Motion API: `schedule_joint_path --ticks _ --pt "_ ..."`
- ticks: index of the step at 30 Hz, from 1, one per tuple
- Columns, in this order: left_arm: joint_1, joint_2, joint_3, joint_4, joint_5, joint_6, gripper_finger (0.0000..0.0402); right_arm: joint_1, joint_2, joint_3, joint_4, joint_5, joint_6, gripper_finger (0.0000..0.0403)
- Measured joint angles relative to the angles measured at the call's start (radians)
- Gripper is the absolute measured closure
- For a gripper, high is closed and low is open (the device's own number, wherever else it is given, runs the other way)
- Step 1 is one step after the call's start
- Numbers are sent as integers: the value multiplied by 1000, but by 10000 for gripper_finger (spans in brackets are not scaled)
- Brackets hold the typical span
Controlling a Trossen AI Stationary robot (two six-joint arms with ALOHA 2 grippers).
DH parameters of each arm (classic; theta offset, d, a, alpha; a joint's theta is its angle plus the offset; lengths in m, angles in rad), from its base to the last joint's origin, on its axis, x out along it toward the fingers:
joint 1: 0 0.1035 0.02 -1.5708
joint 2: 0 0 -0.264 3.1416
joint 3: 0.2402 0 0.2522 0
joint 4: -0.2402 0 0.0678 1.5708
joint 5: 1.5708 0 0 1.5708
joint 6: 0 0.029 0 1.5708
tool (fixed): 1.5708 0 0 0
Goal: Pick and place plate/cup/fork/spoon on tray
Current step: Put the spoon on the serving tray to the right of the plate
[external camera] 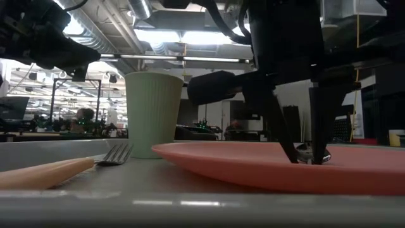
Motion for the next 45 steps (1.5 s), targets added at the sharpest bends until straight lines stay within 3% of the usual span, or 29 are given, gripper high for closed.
schedule_joint_path --ticks 4,10,16,21,26,31,37,45 --pt "0 0 0 0 0 0 372 0 4 18 -2 -6 -6 323" --pt "0 0 0 0 0 0 369 0 5 23 5 -6 -21 390" --pt "0 0 0 0 0 0 375 1 2 28 -3 14 -29 395" --pt "0 0 0 0 0 0 374 1 -18 140 -145 44 -78 397" --pt "0 0 0 1 0 0 369 1 -45 226 -147 47 -368 398" --pt "0 0 0 0 1 0 371 6 -60 239 -148 24 -519 400" --pt "0 0 0 0 3 0 376 22 -74 225 -146 -9 -625 400" --pt "0 0 0 0 3 0 369 82 -234 4 -148 8 -606 400"
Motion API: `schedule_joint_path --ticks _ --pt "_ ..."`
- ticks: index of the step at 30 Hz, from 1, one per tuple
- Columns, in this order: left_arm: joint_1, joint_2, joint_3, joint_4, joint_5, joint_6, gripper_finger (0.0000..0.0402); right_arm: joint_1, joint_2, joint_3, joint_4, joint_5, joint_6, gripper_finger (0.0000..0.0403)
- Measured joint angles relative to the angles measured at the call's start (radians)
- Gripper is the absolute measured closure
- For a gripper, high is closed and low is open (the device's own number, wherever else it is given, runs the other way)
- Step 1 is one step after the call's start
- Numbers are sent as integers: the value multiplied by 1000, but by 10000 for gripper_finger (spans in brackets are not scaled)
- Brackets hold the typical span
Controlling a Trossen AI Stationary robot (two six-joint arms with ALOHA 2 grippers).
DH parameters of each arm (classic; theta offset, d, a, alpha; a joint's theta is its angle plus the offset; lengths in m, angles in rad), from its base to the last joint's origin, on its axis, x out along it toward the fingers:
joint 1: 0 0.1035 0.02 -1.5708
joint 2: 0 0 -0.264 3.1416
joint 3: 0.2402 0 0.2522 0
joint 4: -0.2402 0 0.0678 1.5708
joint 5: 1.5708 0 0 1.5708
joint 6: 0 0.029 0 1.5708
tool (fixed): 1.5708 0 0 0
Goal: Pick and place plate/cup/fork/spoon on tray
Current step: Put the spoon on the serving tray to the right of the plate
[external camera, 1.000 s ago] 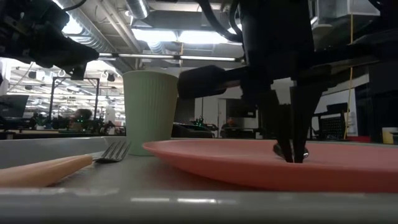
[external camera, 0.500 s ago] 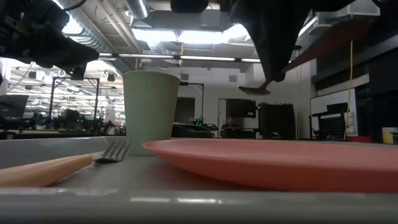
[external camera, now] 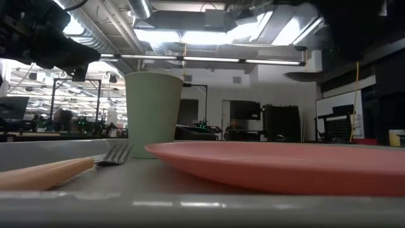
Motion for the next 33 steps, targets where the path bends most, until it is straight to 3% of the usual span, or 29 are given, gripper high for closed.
schedule_joint_path --ticks 3,8,12,18,21,33 --pt "0 0 0 0 0 0 369 18 -81 -121 0 -2 18 400" --pt "0 0 0 0 0 0 374 42 -204 -336 0 -69 185 400" --pt "0 0 0 0 0 0 376 71 -266 -438 39 -79 266 400" --pt "0 0 0 0 0 0 370 106 -281 -537 81 -100 296 400" --pt "0 0 0 0 0 0 368 111 -281 -600 210 -124 294 400" --pt "0 0 0 0 4 0 375 92 -280 -797 437 -58 366 400"
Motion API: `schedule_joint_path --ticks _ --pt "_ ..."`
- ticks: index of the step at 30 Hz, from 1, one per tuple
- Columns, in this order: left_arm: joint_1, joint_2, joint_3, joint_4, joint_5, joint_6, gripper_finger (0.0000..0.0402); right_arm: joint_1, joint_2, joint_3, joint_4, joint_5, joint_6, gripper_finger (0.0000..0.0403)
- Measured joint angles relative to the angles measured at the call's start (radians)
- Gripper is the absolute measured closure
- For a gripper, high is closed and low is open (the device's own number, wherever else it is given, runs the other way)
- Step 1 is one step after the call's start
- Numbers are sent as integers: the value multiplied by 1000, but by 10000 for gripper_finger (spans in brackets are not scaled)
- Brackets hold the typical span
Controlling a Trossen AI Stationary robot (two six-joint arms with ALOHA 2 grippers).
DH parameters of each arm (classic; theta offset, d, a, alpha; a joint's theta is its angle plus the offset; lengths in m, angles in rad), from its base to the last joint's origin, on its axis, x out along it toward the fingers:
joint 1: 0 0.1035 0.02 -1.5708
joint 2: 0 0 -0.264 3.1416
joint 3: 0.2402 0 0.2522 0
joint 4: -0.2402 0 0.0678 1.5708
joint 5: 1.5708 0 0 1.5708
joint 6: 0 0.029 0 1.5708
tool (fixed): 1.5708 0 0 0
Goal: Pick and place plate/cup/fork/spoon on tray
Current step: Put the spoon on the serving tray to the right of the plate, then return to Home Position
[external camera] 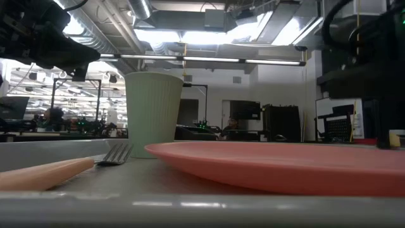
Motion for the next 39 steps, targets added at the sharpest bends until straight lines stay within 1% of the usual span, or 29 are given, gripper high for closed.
schedule_joint_path --ticks 4,7,13,16,25,28,34,37,39 --pt "0 0 0 0 0 0 371 0 1 -28 51 49 8 400" --pt "0 0 0 0 0 0 368 0 1 -30 42 49 8 397" --pt "0 0 0 0 0 0 373 0 1 -30 43 48 8 366" --pt "0 0 0 0 0 0 375 0 1 -30 42 36 9 357" --pt "0 0 0 0 0 0 370 1 1 -30 41 31 6 353" --pt "0 0 0 0 0 0 368 0 -1 -4 12 31 4 353" --pt "0 0 0 0 0 0 374 1 -84 47 -14 38 -10 353" --pt "0 0 0 0 0 0 376 1 -147 51 8 53 -69 352" --pt "0 0 0 0 0 0 376 1 -182 52 29 65 -158 352"
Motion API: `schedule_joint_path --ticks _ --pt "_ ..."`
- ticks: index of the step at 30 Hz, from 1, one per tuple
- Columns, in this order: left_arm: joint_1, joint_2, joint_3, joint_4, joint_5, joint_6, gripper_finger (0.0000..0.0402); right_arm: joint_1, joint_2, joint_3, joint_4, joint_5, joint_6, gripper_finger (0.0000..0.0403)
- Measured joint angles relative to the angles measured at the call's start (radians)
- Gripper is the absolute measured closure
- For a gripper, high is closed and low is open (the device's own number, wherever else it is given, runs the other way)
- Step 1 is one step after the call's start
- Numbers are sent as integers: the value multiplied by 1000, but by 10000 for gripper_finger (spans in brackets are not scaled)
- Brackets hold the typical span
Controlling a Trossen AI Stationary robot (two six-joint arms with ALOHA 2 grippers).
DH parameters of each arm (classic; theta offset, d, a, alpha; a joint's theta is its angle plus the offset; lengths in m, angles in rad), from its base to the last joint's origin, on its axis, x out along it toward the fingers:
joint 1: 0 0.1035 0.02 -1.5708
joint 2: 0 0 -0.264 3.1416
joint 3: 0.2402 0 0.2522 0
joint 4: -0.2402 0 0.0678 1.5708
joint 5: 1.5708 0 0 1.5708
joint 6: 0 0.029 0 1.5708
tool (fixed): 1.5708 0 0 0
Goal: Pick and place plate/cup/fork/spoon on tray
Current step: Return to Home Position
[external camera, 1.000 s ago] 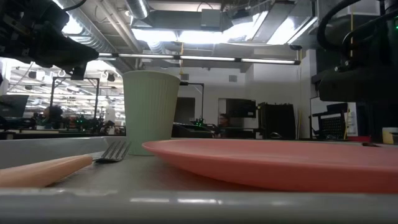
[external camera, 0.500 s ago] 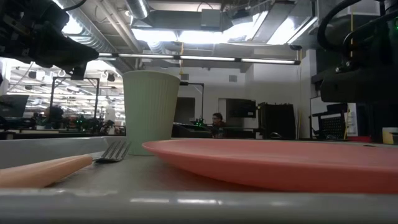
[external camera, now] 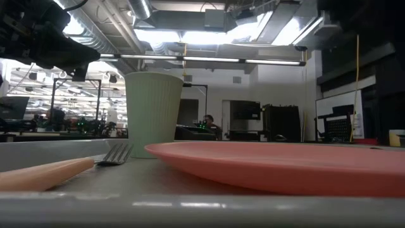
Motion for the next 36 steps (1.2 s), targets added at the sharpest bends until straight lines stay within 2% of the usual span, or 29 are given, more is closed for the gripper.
schedule_joint_path --ticks 3,5,9,13,19,22,26,30,36 --pt "0 0 0 0 0 0 373 0 -48 1 4 -22 -89 352" --pt "0 0 0 0 0 0 371 3 -56 1 5 83 -176 352" --pt "0 0 0 0 0 0 368 15 -54 1 65 347 -642 352" --pt "0 0 0 0 4 0 372 6 -54 1 134 446 -1000 352" --pt "0 0 0 0 4 0 376 -23 -56 -2 270 457 -1273 352" --pt "0 0 0 0 4 0 374 -33 -58 -61 523 442 -1449 352" --pt "0 0 0 0 4 0 370 -48 -60 -189 881 318 -1680 352" --pt "0 0 0 0 4 0 369 -70 -121 -338 1053 274 -1696 352" --pt "0 0 0 1 4 0 375 -127 -342 -580 1160 243 -1705 352"
